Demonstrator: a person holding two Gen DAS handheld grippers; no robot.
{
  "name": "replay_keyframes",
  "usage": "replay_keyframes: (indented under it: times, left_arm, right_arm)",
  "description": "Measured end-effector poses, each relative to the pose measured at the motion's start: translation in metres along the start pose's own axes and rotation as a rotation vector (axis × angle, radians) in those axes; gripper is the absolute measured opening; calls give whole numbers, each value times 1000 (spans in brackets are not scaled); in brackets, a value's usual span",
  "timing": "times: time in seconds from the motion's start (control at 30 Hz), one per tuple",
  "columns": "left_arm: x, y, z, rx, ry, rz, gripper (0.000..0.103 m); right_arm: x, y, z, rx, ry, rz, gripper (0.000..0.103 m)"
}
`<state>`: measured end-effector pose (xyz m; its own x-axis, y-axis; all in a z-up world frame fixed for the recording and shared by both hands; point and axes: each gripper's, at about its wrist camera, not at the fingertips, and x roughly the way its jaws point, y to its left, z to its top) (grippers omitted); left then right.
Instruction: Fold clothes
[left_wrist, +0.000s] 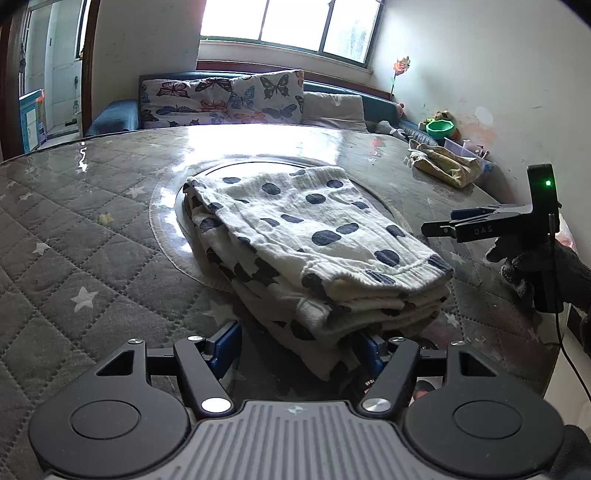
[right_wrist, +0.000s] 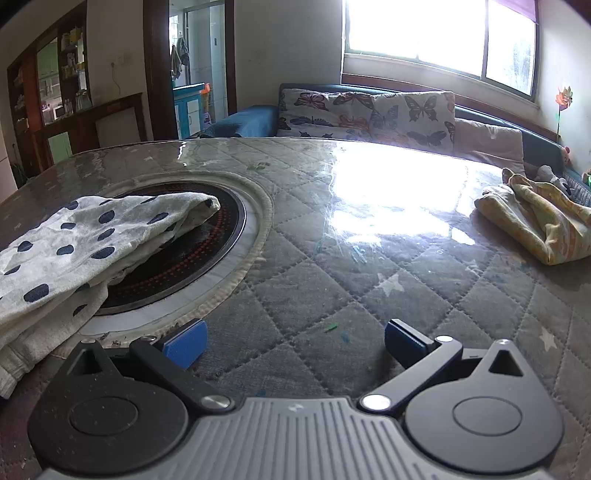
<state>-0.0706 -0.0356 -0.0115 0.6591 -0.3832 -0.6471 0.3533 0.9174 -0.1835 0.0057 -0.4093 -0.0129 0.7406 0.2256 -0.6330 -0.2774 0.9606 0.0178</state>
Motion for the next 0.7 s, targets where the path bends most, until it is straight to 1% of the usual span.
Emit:
replay_keyframes:
  times: [0.43, 0.53, 0.7]
  left_arm:
    - [4, 10, 5, -7, -5, 38, 70]
    - [5, 14, 7, -8, -10, 58, 70]
    - [6, 27, 15, -17, -22, 116, 70]
  right_arm:
    - [0, 0, -1, 1, 0, 0, 103]
    - [0, 1, -2, 1, 0, -1, 103]
    - [-1, 4, -2, 0, 0, -4, 103]
